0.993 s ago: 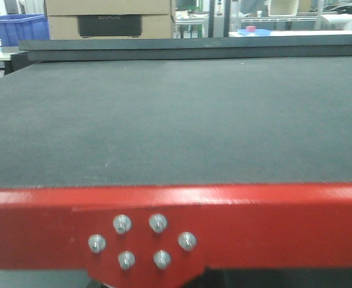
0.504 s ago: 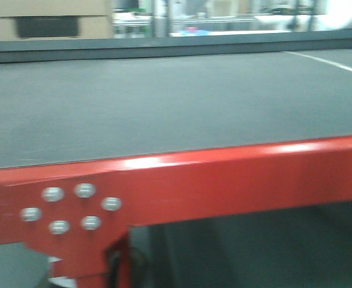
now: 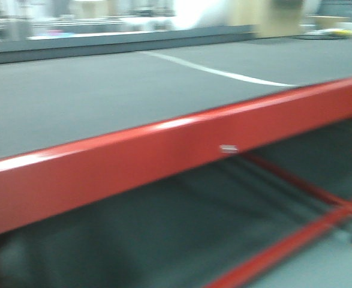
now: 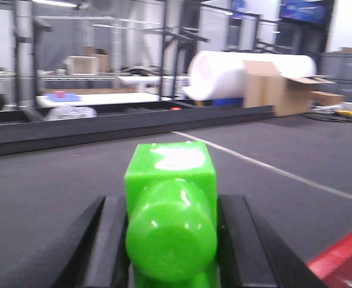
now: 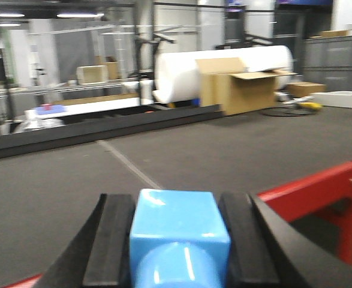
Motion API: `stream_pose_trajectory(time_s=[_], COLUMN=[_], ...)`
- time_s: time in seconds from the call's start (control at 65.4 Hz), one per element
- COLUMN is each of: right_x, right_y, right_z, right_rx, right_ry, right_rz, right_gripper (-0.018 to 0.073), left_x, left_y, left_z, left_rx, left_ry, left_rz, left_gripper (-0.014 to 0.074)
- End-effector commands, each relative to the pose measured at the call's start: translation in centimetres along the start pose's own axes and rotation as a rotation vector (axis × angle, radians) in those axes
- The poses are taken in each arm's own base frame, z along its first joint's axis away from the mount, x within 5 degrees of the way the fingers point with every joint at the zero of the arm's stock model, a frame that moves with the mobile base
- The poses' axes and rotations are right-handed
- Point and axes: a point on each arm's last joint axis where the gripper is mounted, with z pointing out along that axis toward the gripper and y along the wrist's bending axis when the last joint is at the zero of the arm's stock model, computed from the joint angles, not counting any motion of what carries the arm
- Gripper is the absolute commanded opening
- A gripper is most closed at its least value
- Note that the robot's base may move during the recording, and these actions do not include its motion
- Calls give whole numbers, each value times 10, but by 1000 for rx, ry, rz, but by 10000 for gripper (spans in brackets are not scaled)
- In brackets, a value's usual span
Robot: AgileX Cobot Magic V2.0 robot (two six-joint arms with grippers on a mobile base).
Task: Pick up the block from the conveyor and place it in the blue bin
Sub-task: 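Drive the base away from the conveyor holding both blocks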
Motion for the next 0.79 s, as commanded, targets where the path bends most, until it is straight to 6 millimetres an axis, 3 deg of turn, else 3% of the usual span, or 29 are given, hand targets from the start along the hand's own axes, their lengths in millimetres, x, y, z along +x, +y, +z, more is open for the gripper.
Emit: stream_pose_trajectory(time_s=[0.0,0.779], right_x=[-2,-2], right_y=[0,0], right_z=[-1,-1], right_rx=[5,5], right_ry=[-23,-23], right_rz=[-15,-15], right_gripper=[-162,-162], left_x=[-2,-2], left_y=[0,0], left_z=[-1,-1], left_rx=[-4,-4], left_ry=[-22,-22], left_rz=[-5,-5], left_gripper=[-111,-111])
